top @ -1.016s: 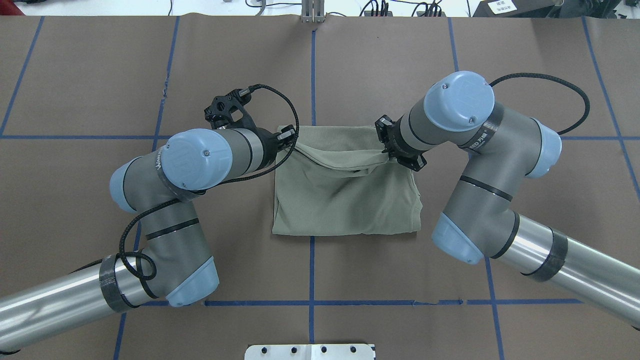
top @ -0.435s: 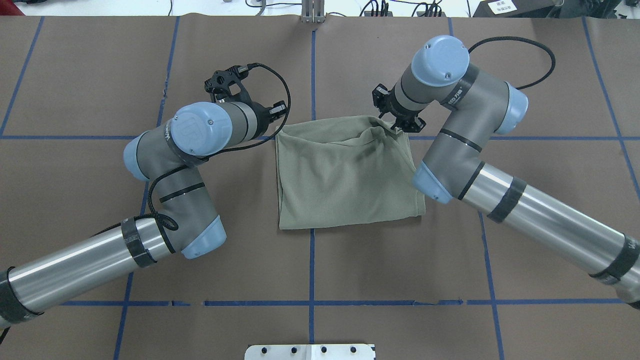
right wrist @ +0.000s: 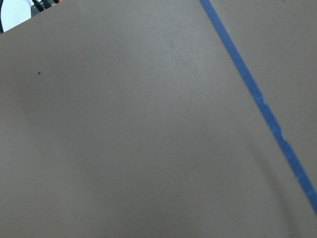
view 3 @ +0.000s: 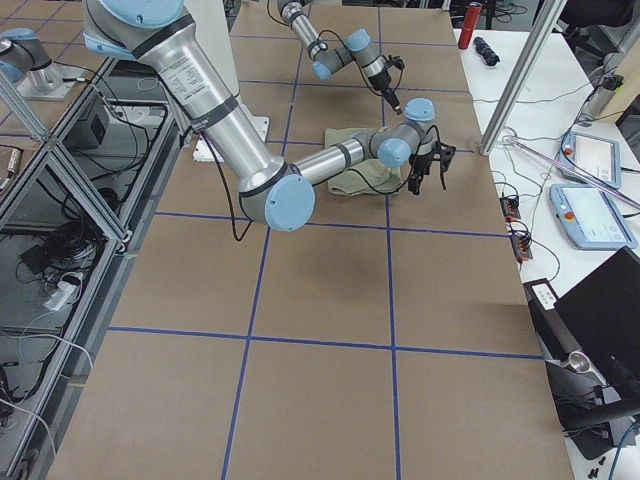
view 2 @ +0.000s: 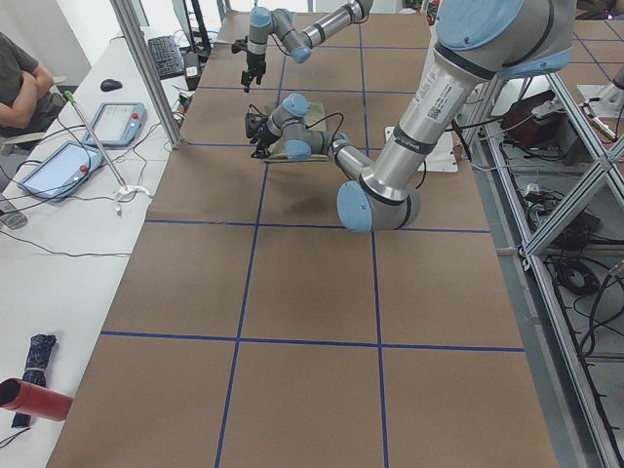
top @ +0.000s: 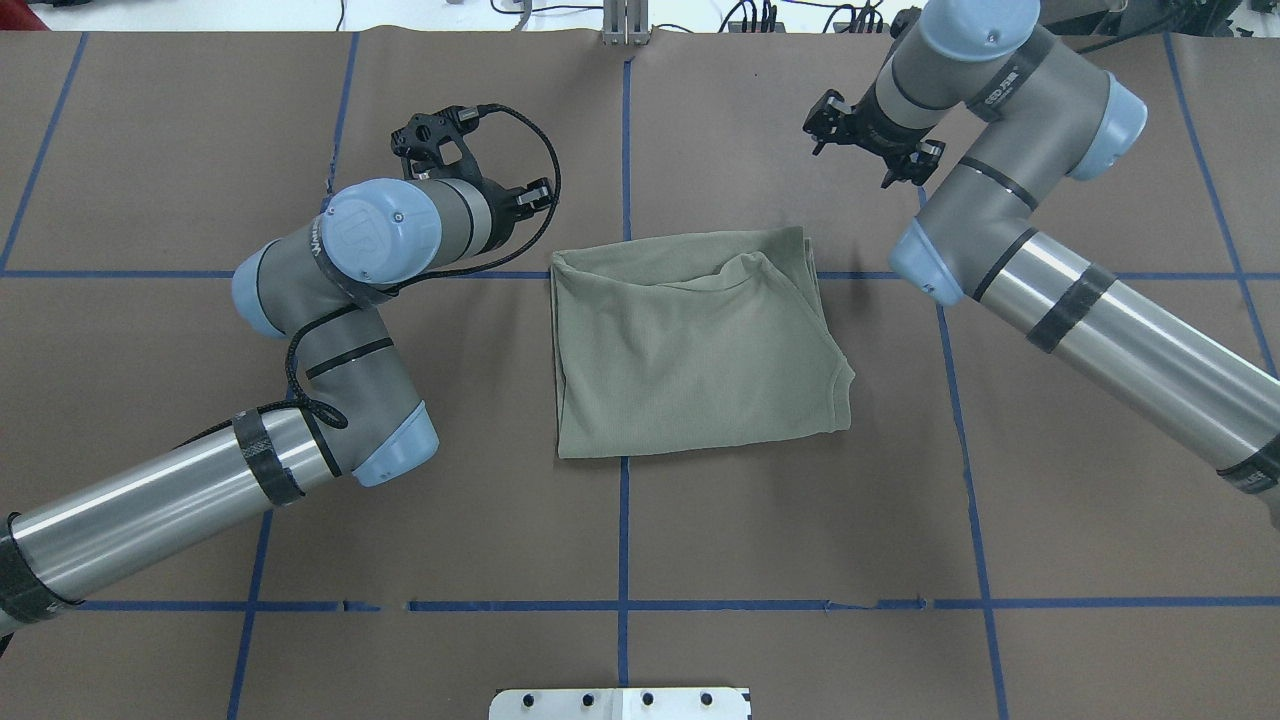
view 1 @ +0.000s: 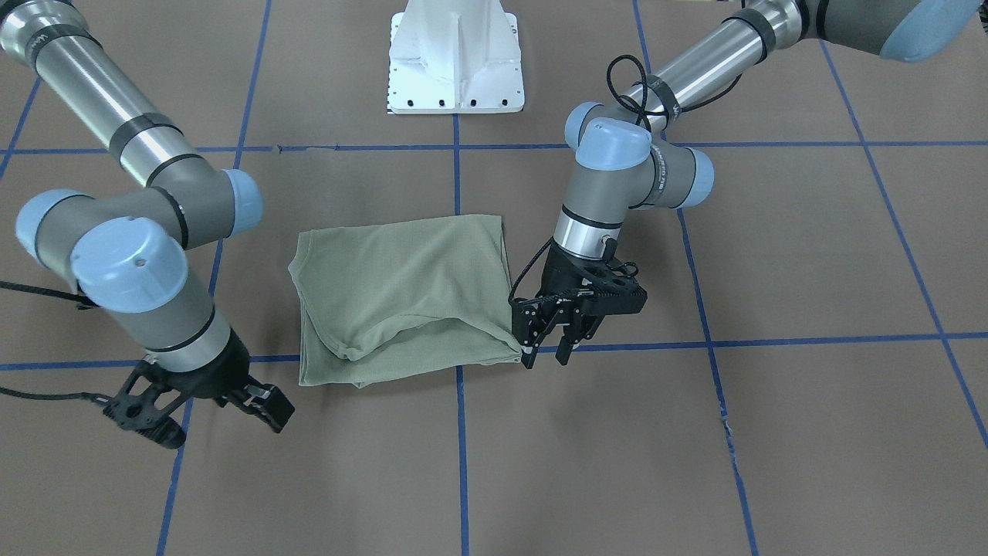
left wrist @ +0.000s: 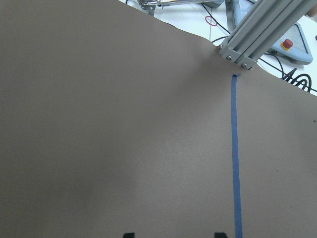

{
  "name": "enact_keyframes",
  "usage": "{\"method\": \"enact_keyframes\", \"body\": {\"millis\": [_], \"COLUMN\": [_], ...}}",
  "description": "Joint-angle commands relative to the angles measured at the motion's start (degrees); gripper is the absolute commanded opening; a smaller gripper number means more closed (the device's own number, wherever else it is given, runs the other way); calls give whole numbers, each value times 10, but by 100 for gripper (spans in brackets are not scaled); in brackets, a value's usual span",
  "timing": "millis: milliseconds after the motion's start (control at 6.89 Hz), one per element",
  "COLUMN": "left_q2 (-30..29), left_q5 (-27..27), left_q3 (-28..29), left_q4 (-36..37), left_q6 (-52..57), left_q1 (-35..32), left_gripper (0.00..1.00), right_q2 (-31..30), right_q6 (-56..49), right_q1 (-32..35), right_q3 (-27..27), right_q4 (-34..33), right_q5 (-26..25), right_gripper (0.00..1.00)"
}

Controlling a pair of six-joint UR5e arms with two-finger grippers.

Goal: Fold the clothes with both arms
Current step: 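Lay the folded edge down and open both grippers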

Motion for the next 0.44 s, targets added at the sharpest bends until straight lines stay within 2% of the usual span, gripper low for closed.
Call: {"method": "enact_keyframes", "body": {"millis": [0,145,290], "left_q2": [47,99,143], "left_q5": [-60,-123,-181], "left_q3": [-46,-96,-142], "left_q4": [1,2,6], "left_q6": [92,152,223], "left_q1": [-36,-70,-107], "left_gripper": [62,62,62], "right_q2": [-34,-71,-106], "right_q6": [-83,-163,-257], "right_q1": [62,114,167], "right_q3": [2,11,17], "right_q4": [-4,-5,-7], "right_q5": [72,131,165], "right_gripper": [100,100,100]}}
